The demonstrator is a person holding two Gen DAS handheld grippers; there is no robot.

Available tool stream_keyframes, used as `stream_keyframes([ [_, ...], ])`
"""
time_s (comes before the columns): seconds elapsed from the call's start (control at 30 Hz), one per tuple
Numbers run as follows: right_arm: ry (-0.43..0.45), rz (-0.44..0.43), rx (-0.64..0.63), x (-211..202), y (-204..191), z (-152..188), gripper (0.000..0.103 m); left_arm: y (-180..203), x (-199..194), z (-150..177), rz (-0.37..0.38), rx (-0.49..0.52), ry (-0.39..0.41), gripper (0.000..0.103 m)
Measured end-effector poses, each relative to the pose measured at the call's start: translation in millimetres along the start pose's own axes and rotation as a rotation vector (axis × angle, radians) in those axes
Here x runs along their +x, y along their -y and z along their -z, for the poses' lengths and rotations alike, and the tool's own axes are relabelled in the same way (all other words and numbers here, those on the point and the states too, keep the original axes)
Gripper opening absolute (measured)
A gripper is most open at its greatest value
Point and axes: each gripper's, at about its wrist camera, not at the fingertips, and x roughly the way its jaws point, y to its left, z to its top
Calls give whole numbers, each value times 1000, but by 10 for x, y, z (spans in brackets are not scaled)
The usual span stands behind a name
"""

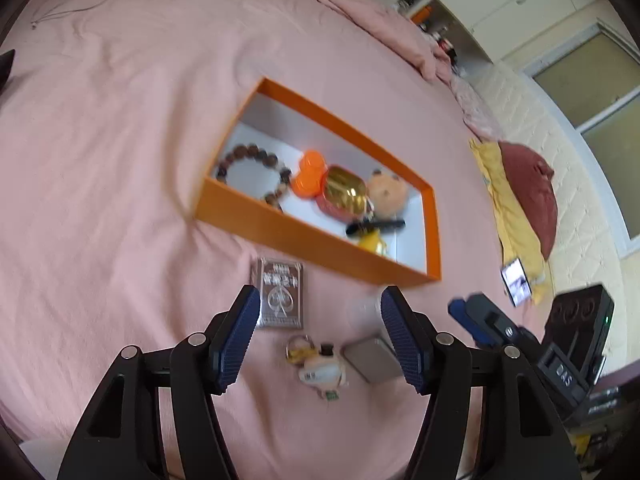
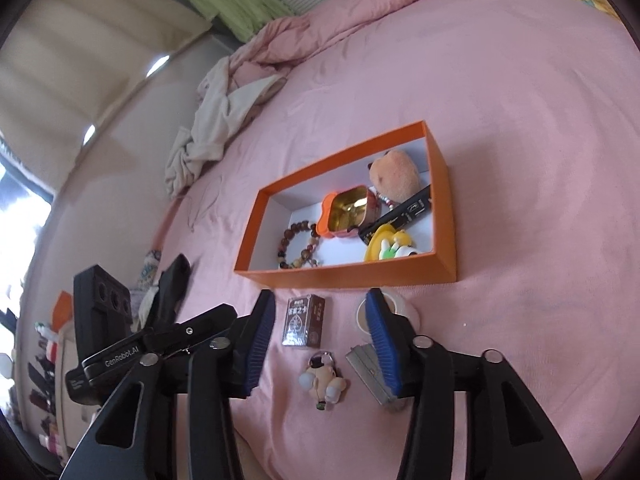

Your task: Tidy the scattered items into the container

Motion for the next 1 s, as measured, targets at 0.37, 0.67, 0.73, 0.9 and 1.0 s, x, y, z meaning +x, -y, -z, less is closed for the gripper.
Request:
stream_keyframes([
  [0.37,19,-51,112,-15,132,-68,54,351,408,-734,-273,254,-2,64],
  [0.67,20,-110,194,-8,217,-64,59,451,1064,-674,-424,447,-157,64],
  [0.73,18,-115,204,-4,228,-61,60,418,1165,-722,-446,437,-187,61],
  [0.9,14,-111,200,-4,214,-46,62,452,1336,-693,-567,523,-217,33],
  [1.0,7,-108,201,3,210,-45,62,497,1259,-674,-466,512,-222,33],
])
